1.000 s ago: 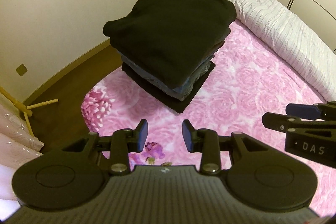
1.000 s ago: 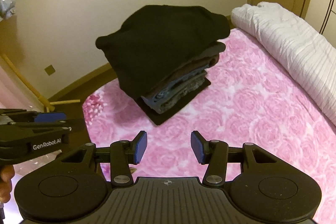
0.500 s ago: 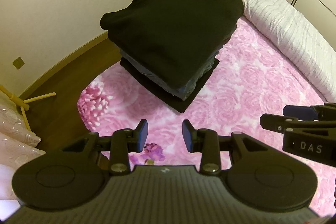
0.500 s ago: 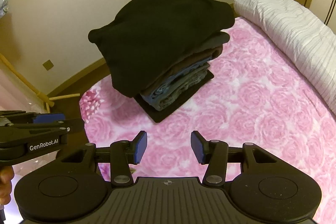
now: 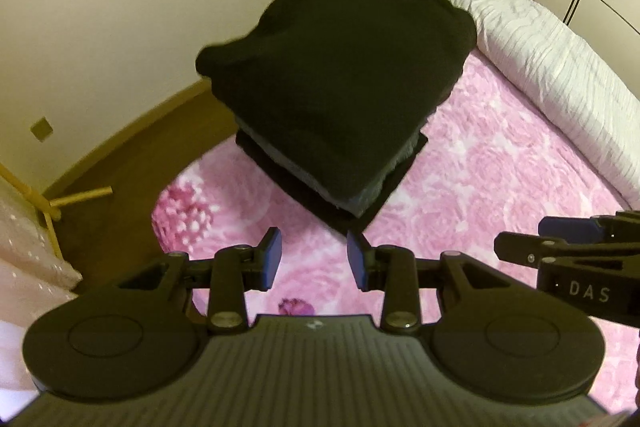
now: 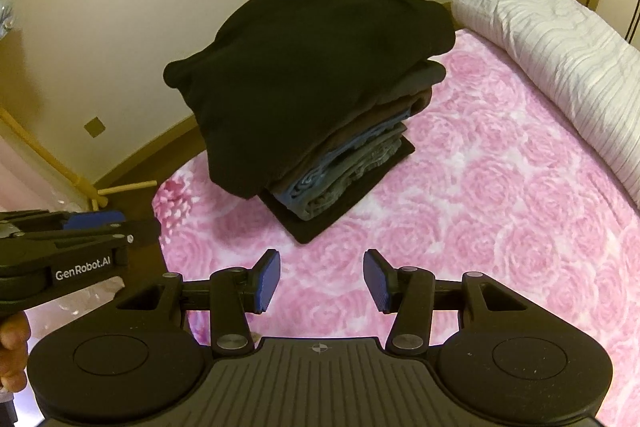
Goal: Fold clothes
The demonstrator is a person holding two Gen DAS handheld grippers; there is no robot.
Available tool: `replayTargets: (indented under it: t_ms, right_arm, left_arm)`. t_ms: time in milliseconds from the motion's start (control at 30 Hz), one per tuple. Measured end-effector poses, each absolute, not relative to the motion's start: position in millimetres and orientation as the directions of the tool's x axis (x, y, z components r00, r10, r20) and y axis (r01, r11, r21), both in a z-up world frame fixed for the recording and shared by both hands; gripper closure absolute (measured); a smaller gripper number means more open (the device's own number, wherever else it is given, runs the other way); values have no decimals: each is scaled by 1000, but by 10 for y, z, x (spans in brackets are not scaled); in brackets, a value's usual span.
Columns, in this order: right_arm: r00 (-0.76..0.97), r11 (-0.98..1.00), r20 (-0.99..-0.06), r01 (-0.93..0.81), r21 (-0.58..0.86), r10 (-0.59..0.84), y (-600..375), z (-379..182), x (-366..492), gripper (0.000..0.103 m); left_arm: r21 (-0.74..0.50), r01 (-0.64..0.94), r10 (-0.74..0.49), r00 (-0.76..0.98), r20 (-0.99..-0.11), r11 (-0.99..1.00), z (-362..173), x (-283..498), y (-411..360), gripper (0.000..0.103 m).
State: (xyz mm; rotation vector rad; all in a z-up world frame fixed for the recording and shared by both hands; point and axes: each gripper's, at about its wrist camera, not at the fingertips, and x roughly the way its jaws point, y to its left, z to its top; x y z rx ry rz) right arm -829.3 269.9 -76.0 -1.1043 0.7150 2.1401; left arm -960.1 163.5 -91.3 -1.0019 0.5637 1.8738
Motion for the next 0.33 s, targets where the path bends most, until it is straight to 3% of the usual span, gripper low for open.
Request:
replayTargets:
  t_ms: [333]
  right_arm:
    - [-474, -648, -832, -736, 196, 288, 2764, -714, -8243, 54]
  left_arm:
    - [13, -870, 481, -284, -829, -492, -863, -9565, 1697, 71]
